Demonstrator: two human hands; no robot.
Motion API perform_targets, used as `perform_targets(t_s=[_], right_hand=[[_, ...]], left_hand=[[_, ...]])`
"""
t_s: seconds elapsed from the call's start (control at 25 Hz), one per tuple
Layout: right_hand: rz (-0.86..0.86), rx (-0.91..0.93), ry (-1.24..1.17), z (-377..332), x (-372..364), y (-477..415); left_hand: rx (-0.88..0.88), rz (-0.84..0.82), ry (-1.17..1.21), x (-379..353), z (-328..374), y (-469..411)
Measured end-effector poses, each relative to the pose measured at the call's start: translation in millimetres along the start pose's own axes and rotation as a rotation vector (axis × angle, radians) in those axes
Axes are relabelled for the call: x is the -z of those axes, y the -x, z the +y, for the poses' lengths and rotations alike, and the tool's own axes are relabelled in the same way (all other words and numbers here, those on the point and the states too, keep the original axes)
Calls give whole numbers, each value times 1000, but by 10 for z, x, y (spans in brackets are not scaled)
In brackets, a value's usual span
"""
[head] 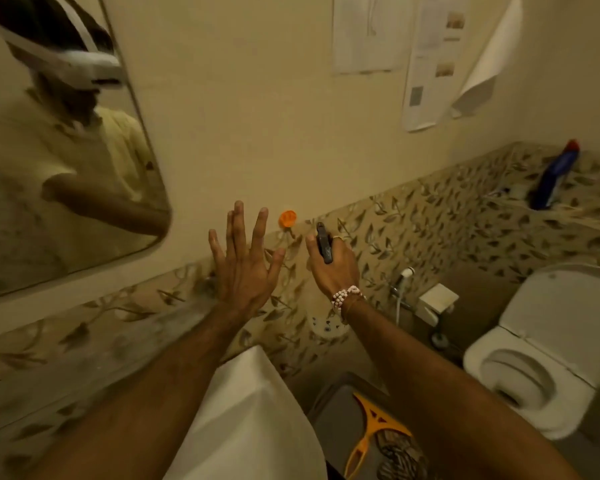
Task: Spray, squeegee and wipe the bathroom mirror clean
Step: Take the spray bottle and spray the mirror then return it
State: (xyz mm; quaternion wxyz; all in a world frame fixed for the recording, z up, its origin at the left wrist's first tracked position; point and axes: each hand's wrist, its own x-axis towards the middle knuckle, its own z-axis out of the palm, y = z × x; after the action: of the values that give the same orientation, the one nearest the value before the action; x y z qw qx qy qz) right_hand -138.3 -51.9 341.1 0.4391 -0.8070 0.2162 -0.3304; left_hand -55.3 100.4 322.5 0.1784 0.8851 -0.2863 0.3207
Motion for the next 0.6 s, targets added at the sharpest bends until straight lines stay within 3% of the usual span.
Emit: perform_targets(t_s=[0.28,0.6], right_hand=[[-222,-3,204,1212,45,-177],[-356,-189,233,2555,-348,228]], left_hand=[[-81,-228,141,-1095,585,276],[-142,-443,142,-2340,397,861]])
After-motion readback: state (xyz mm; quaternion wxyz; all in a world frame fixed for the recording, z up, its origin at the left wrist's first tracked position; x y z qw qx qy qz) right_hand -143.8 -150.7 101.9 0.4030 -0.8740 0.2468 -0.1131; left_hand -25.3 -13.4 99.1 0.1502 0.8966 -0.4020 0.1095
